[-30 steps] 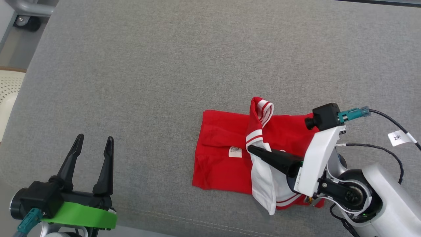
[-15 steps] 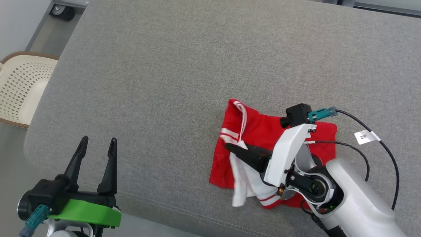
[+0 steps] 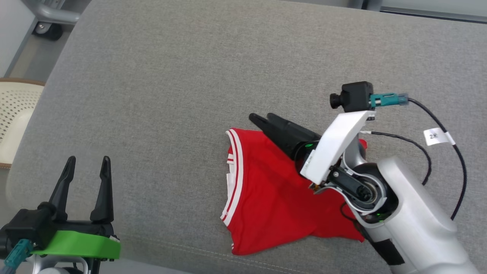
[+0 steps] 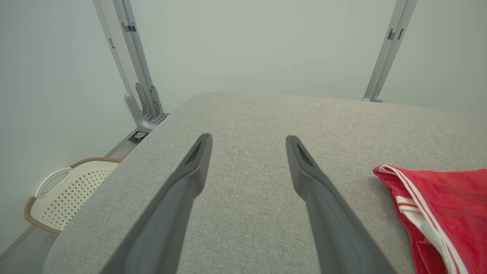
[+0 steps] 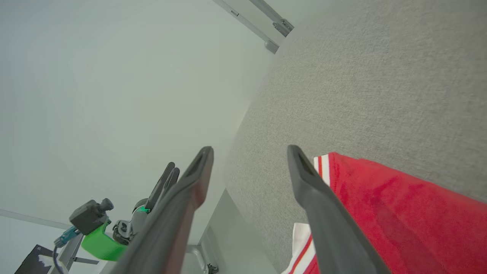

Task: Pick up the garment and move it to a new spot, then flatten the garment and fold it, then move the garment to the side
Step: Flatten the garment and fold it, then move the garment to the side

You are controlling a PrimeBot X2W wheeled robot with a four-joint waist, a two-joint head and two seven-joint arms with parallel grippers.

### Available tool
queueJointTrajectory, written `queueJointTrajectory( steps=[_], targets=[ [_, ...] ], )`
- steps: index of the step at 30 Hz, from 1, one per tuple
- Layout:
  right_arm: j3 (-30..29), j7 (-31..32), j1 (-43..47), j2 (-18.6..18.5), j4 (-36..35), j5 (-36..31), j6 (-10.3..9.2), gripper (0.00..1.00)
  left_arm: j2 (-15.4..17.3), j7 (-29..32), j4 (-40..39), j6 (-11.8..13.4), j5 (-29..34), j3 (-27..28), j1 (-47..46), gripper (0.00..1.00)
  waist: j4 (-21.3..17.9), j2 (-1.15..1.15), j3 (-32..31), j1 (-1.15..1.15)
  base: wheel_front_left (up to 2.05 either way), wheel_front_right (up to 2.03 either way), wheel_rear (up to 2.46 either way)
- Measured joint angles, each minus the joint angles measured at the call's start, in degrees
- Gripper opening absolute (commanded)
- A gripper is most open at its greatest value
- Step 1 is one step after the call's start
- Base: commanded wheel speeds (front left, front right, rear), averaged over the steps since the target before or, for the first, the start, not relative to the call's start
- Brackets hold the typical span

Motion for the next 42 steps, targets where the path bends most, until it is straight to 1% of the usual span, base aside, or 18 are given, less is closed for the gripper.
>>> queueJointTrajectory(
  steps=[2,4,8,10,13,18,23,26,30,35,36,37,38,39,42],
  targets=[
    [-0.69,-0.45,-0.06,-2.40,0.04,-2.42,-0.02,1.00,0.01,0.00,-0.38,0.01,0.00,0.36,0.02,1.00,-0.98,0.00,-0.06,0.00,0.00,0.00,0.00],
    [-1.90,-0.74,0.50,-5.41,0.29,-3.48,-0.14,1.00,0.01,0.00,-0.73,0.16,0.00,0.64,0.04,1.00,-1.97,0.00,-0.12,0.00,0.00,0.00,0.00],
    [-2.67,-0.16,5.41,-10.95,0.79,-4.26,-0.54,1.00,-0.03,0.00,-1.34,0.16,0.00,0.78,0.20,1.00,-3.77,0.00,-0.19,0.00,0.00,0.00,0.00],
    [-3.02,0.21,8.88,-12.79,0.87,-4.23,-0.56,1.00,-0.11,0.00,-1.46,0.15,0.00,0.62,0.33,1.00,-4.46,0.00,-0.10,0.00,0.00,0.00,0.00],
    [-3.48,1.00,12.85,-14.51,1.08,-3.50,-0.64,1.00,-0.16,0.00,-1.56,0.15,-0.01,0.85,0.49,1.00,-5.17,0.00,0.17,0.00,0.00,0.00,0.00],
    [-4.80,1.20,16.36,-14.74,1.16,-0.85,-0.96,1.00,-0.33,0.00,-1.77,0.14,-0.01,0.65,0.66,1.00,-5.70,0.00,0.93,0.00,0.00,0.00,0.00],
    [-6.15,1.20,17.56,-14.73,1.21,0.87,-0.96,1.00,-0.37,0.00,-1.87,0.12,0.00,0.33,0.63,1.00,-5.38,0.00,1.80,0.00,0.00,0.00,0.00],
    [-6.41,1.21,17.75,-14.80,1.67,1.92,-0.46,1.00,-0.48,0.00,-1.75,0.08,0.00,0.51,0.59,1.00,-4.98,0.00,1.98,0.01,0.00,0.00,0.00],
    [-6.55,1.44,17.67,-14.88,2.57,2.19,-0.31,1.00,-0.83,0.00,-1.72,-0.03,0.00,-0.14,0.42,1.00,-4.52,0.00,2.11,0.00,0.00,0.00,0.00],
    [-4.69,2.97,15.64,-14.52,4.10,2.24,0.92,1.00,-1.47,-0.01,-1.22,-0.12,0.02,-0.40,0.31,1.00,-3.88,0.00,1.61,0.01,0.00,0.00,0.00],
    [-4.28,3.11,15.20,-14.43,4.36,2.13,1.09,0.55,-1.48,-0.01,-1.07,-0.12,0.03,-0.38,0.31,1.00,-3.79,0.00,1.40,0.00,0.00,0.00,0.00],
    [-3.93,3.22,14.82,-14.38,4.61,2.08,1.58,0.14,-1.51,-0.01,-0.92,-0.13,0.03,-0.42,0.30,1.00,-3.71,0.00,1.16,0.01,0.00,0.00,0.00],
    [-3.53,3.53,14.63,-14.26,4.76,2.10,2.12,0.00,-1.54,-0.01,-0.66,-0.14,0.03,-0.43,0.30,1.00,-3.63,0.00,0.90,0.01,0.00,0.00,0.00],
    [-3.08,3.92,14.61,-14.15,4.86,2.11,2.57,0.00,-1.55,-0.01,-0.43,-0.14,0.03,-0.40,0.30,1.00,-3.56,0.00,0.61,0.01,0.00,0.00,0.00],
    [-2.85,4.28,14.62,-13.97,5.21,2.33,3.08,0.00,-1.68,-0.01,-0.21,-0.14,0.04,-0.35,0.31,1.00,-3.35,0.00,-0.28,0.00,0.00,0.00,0.00]
  ],
)
